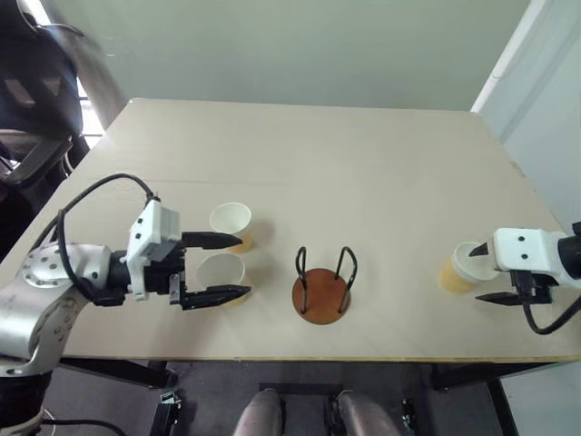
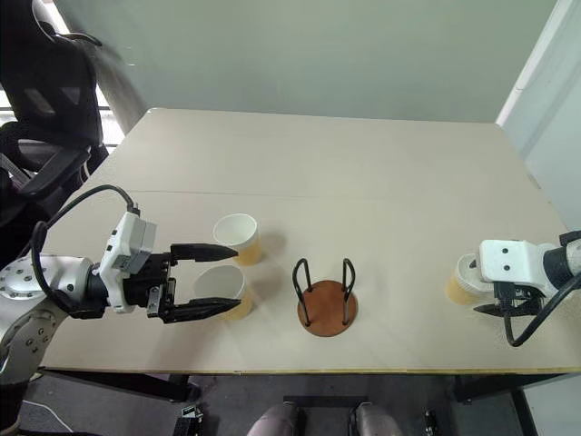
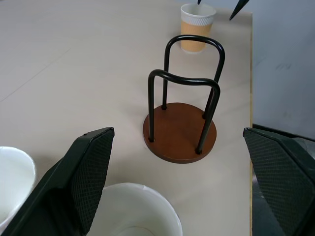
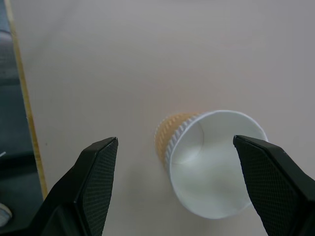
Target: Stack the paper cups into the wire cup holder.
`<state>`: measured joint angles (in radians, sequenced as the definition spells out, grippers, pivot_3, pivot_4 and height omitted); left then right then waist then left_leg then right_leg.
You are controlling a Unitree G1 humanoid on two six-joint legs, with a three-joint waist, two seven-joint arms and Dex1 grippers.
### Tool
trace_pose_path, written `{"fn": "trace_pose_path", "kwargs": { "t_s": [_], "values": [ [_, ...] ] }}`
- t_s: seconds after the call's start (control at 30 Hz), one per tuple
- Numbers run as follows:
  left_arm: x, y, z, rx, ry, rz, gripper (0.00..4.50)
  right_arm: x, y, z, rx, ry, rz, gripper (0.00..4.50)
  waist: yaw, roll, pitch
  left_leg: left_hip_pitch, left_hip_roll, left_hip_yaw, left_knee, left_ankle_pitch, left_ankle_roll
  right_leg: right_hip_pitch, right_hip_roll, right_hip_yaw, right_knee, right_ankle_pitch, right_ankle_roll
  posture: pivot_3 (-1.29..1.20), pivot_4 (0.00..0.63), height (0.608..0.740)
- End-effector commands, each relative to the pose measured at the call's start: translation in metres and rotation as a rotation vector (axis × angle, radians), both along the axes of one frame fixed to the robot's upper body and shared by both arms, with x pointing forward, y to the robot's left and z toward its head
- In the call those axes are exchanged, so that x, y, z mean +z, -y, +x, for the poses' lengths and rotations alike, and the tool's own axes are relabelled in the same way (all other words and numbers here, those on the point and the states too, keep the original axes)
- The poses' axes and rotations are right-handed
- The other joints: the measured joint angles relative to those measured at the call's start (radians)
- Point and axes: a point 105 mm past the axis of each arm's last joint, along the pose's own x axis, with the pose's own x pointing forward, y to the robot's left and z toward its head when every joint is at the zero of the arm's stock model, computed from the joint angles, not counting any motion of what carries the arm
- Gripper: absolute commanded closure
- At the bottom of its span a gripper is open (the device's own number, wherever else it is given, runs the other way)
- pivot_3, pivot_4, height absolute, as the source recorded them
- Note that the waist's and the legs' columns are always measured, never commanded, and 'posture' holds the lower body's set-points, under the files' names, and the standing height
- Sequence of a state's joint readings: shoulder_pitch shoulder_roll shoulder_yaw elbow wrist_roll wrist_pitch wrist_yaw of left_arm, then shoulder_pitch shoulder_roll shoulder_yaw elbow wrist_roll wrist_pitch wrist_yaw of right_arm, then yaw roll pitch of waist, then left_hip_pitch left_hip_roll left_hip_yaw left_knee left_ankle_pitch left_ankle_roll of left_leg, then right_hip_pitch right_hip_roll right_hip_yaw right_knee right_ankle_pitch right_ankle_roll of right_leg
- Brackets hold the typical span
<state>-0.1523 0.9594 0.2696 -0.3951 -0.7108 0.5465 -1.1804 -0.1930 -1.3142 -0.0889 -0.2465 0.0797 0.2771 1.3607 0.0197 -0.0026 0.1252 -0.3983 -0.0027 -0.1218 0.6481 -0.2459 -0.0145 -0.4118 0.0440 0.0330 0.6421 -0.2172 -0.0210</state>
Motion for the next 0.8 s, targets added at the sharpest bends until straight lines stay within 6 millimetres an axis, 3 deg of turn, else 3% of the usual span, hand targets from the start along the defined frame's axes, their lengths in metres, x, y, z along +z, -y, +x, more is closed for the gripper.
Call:
{"fn": "trace_pose_path", "kwargs": {
  "t_s": [0.03,0.23,0.6,0.8],
  "values": [
    [0.010,0.003,-0.003,-0.007,0.074,0.006,0.00,0.007,0.003,0.006,0.002,0.039,-0.037,0.66,0.001,0.000,0.000,0.000,0.000,0.000,0.000,0.000,0.000,0.000,0.000,0.000,0.000,0.000,0.000,0.00,0.150,0.740],
    [0.015,0.002,-0.007,-0.001,0.086,-0.003,0.00,-0.007,0.001,0.007,0.015,0.004,-0.040,0.66,0.000,0.000,0.000,0.000,0.000,0.000,0.000,0.000,0.001,0.000,0.000,0.000,0.000,0.001,0.001,0.00,0.150,0.740],
    [0.019,-0.002,-0.015,0.014,0.072,0.017,0.00,-0.017,-0.005,0.010,0.038,-0.024,-0.035,4.47,0.000,0.000,0.000,0.001,0.001,0.000,0.001,0.000,0.001,0.001,0.001,0.000,0.001,0.002,0.000,0.00,0.150,0.740],
    [0.018,-0.006,-0.019,0.043,0.058,0.001,0.00,-0.012,-0.007,0.015,0.057,-0.022,-0.021,4.47,-0.001,0.000,0.000,0.002,0.001,0.000,0.001,0.000,0.001,0.001,0.001,0.000,0.001,0.003,-0.001,0.00,0.150,0.740]
  ]
}}
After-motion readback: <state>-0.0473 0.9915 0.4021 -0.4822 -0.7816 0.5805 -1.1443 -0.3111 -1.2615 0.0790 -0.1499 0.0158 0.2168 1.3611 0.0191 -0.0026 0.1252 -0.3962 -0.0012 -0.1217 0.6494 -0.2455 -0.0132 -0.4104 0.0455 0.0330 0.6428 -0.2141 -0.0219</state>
